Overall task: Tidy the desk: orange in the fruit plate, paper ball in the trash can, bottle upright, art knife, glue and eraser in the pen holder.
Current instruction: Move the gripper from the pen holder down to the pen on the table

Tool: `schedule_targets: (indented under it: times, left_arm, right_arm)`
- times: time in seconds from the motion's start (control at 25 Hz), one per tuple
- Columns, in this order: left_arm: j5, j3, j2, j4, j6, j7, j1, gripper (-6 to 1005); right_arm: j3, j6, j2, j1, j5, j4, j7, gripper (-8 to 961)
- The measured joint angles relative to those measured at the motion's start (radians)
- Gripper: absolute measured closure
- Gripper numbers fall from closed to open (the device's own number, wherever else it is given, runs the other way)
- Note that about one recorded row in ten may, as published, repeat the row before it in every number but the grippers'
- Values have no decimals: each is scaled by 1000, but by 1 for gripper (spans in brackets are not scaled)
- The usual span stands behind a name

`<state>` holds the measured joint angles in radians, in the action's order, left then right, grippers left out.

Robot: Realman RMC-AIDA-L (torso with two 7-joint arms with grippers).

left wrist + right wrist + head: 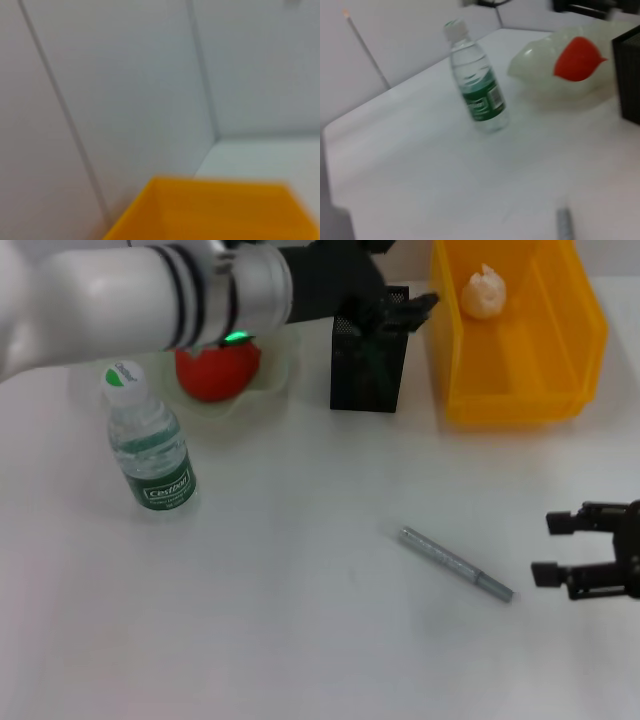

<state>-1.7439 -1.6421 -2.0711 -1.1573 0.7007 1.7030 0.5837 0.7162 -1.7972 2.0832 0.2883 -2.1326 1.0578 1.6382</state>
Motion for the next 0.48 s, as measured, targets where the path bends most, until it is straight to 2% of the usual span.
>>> schedule_targets:
  times: [0.08,0.12,0.16,0.24,0.28,0.32,0.36,0.4,0.48]
  left_arm:
    - [125,34,1,-42,97,-103,-63,226]
    - [125,34,1,-42,97,-103,-63,216]
    - [312,89,1,-49,288,-292,-153,206]
    - [399,114,2,-26,416,-405,-202,206]
    - [425,123,2,-9,483,-467,-228,206]
    - [425,123,2,-9,483,-467,-228,206]
    - [450,143,2,69,587,-607,-319,207]
    - [450,143,2,69,587,-607,-319,207]
    - [449,144,2,151,633,-678,-355,207]
  right_arm:
    - [-11,5,0,0,1,45,58,120]
    - [-17,7,0,1,1,68,87,120]
    - [-23,7,-1,2,0,107,137,120]
    - [-25,9,-1,5,-3,131,170,120]
    - [-25,12,-1,9,-9,149,198,120]
    - [-24,12,-1,16,-19,169,236,120]
    - [-22,12,-2,23,-28,185,265,120]
    - [-14,8,-2,33,-47,214,309,120]
    - [27,-8,-3,58,-102,283,397,119]
